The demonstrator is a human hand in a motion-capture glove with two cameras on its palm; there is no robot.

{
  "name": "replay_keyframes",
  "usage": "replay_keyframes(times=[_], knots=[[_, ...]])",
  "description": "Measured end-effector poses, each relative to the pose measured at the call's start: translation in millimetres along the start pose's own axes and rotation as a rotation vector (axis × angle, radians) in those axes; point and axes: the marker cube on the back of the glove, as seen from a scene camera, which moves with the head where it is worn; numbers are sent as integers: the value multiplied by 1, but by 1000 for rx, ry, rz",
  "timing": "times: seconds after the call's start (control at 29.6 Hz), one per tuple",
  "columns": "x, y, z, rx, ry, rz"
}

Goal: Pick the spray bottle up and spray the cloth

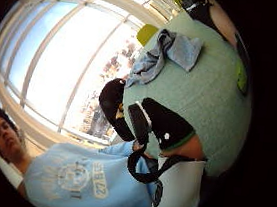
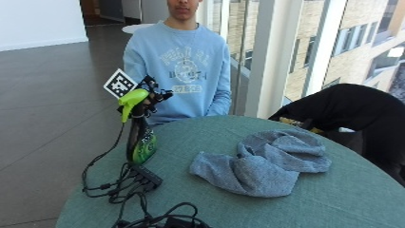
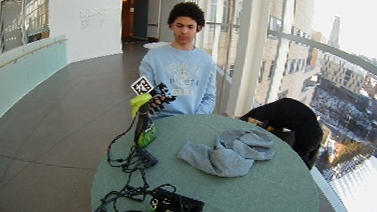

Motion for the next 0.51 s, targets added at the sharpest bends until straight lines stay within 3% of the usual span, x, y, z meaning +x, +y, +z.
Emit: replay_keyframes(times=[0.2,0.51], knots=[[46,-22,-25,164,-204,30],[82,-61,-19,235,-399,184]])
